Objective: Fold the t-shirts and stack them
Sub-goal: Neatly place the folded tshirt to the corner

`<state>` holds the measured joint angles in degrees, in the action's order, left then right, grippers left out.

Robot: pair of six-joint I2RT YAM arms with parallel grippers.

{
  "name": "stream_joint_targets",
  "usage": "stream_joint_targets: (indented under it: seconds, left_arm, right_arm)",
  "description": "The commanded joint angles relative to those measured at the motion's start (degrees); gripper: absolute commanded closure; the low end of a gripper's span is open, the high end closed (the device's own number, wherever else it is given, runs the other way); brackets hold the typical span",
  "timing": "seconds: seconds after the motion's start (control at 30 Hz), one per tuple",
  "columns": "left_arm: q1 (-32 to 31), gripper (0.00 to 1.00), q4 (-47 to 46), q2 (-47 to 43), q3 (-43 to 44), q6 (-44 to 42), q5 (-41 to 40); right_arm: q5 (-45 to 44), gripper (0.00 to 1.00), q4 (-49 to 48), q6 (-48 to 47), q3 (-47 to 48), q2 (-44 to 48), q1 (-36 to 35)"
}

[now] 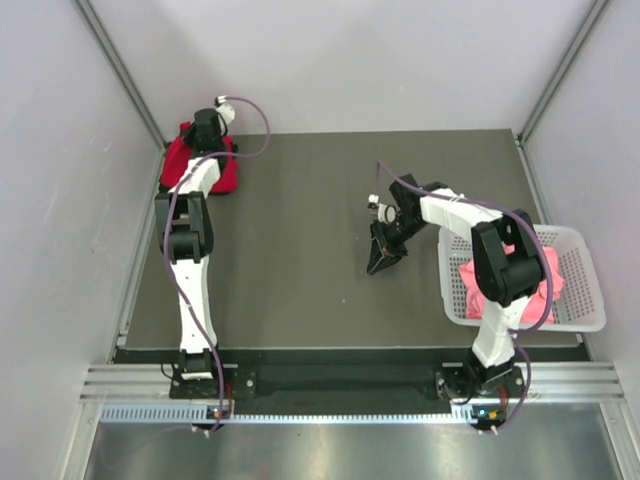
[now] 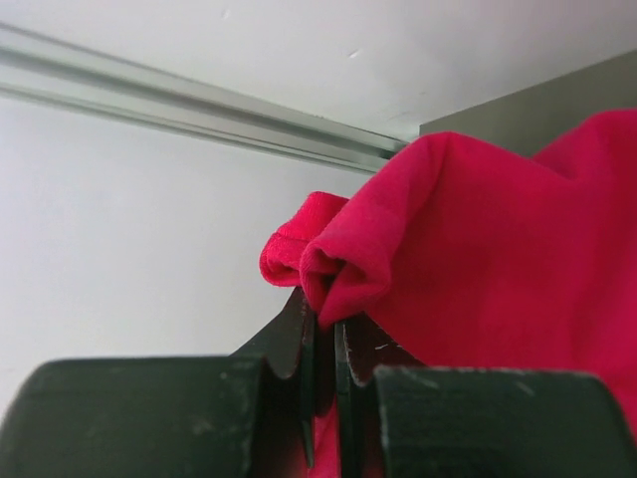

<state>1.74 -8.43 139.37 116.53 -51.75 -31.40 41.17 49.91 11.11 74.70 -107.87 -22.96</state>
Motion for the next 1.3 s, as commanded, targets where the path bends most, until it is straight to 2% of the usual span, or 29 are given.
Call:
stream_joint_targets:
  seconds: [0.0,0.1,0.17,0.2,0.27,0.33,0.37,0.43,0.53,0.7,0.83,0.9,0.97,1.03,1.07,1.13,1.17,1.23,1.27]
  left_arm:
    - [2.3,1.0,-6.1,1.9,4.2,4.9,1.8]
    - [3.1,1.0,-6.6,2.7,4.3,6.1,1.3]
    - [3.7,0.94,-6.8,3.1,5.0,7.3,1.4]
    - [4.3,0.88,-6.8,3.2,6.1,9.2,1.5]
    - [5.1,0.62,-7.3,3.6,7.5,12.0,0.6]
    - [5.3,0.51,-6.4,3.5,9.9,14.6,1.0]
    - [5.4,0.4,-5.3,3.1,10.5,16.0,2.0]
    - [4.7,0.26,-3.2,1.6,11.1,19.9,3.5]
    - [2.8,0.11,-0.8,-1.5,9.7,22.4,2.1]
    - [-1.5,0.09,4.4,-9.6,0.8,27.2,2.0]
    - [-10.1,0.07,6.5,-20.8,-10.2,28.2,2.0]
    - [-15.7,0.07,8.2,-24.3,-15.8,31.6,2.7]
    - [-21.0,0.07,13.1,-29.9,-21.1,39.3,8.2]
    - [-24.9,0.07,14.0,-35.6,-25.2,42.9,9.1]
    - [-28.5,0.07,15.5,-37.1,-27.1,47.6,9.3]
    - [-31.6,0.07,16.6,-41.9,-32.7,53.4,13.5]
    - [-34.2,0.01,16.6,-43.6,-37.5,59.0,15.9]
    - [-37.1,0.01,15.2,-48.5,-42.8,64.2,19.4]
    - [-39.6,0.01,14.2,-50.1,-48.4,68.5,20.3]
  right_arm:
    - [-0.4,0.85,0.3,1.4,3.7,-0.6,0.5]
    - [-0.6,0.85,-0.1,2.9,4.8,-0.9,0.5]
    - [-0.8,0.85,-0.2,3.8,5.3,-1.2,0.4]
    - [-0.9,0.85,-0.3,4.2,5.6,-1.2,0.4]
    - [-0.9,0.86,-0.5,4.7,5.8,-0.9,0.4]
    - [-1.1,0.85,-0.4,5.1,5.7,-0.3,0.3]
    - [-1.4,0.85,-0.3,5.0,5.7,0.2,0.3]
    - [-2.1,0.85,-0.3,4.9,5.7,1.7,0.3]
    - [-3.0,0.85,-0.3,4.6,5.0,3.9,0.3]
    - [-4.7,0.85,-0.3,3.9,2.9,8.0,0.5]
    - [-6.5,0.84,-1.4,3.6,0.7,12.9,0.5]
    - [-7.1,0.84,-2.2,3.6,-1.0,14.7,0.5]
    - [-8.6,0.84,-3.3,3.5,-3.1,17.3,0.7]
    - [-9.6,0.84,-3.9,3.5,-4.4,20.1,0.8]
    - [-10.4,0.84,-4.5,3.6,-5.4,20.9,0.9]
    - [-11.2,0.84,-4.9,3.6,-6.3,23.3,1.0]
    - [-11.5,0.84,-5.5,3.7,-7.2,24.1,1.0]
    - [-12.2,0.83,-6.6,4.1,-8.5,26.4,1.0]
    - [-12.9,0.83,-7.5,4.4,-10.2,27.1,1.0]
